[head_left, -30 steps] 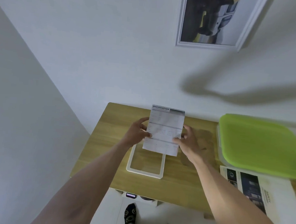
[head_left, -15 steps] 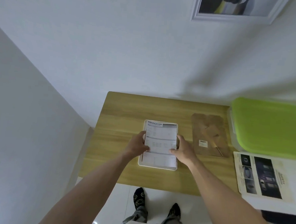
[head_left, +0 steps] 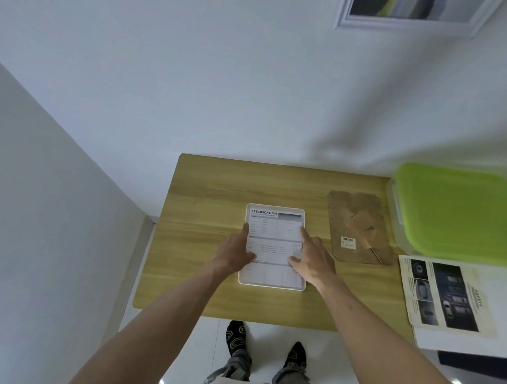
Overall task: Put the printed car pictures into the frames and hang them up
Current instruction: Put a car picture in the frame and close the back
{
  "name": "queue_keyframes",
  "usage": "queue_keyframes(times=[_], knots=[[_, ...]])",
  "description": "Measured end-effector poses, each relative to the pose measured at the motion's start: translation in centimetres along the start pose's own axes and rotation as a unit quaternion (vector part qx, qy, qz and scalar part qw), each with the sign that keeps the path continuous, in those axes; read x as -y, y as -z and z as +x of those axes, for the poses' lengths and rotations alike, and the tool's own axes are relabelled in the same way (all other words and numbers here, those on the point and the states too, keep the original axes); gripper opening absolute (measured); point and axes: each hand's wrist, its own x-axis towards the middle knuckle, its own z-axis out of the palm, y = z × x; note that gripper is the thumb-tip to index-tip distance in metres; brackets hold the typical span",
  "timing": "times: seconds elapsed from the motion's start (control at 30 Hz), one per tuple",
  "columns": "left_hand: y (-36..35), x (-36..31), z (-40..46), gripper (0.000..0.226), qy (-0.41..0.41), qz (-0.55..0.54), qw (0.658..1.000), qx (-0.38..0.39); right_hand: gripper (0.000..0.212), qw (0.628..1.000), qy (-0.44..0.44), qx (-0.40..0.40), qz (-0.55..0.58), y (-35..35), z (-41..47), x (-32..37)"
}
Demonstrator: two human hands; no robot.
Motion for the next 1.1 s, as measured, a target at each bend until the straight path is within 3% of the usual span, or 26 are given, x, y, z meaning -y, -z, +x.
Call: queue_keyframes(times=[0.13, 0.6, 0.73, 0.9, 1.1], knots=[[-0.1, 0.5, 0.4, 0.078, 0.001, 0.043, 0.999, 0.010, 0.072, 1.000, 0.005, 0.008, -0.021, 0.1, 0.0, -0.1], [0.1, 0.7, 0.3, 0.080, -0.004, 0.023, 1.000, 0.005, 0.073, 1.000, 0.005, 0.016, 0.021, 0.4, 0.0, -0.2], [0.3, 0.4, 0.2, 0.077, -0.022, -0.005, 0.999, -0.039, 0.073, 0.999, 0.006, 0.012, 0.042, 1.2, -0.3, -0.8], [1.4, -3.5, 1.0, 0.067, -0.077, -0.031, 0.991, -0.101, 0.067, 0.997, -0.030, -0.038, 0.057, 3.6, -0.4, -3.1], [-1.0, -11.9, 3.3, 0.065, -0.097, -0.091, 0.990, -0.048, 0.068, 0.987, -0.107, -0.074, 0.092, 7.3, 0.5, -9.4]])
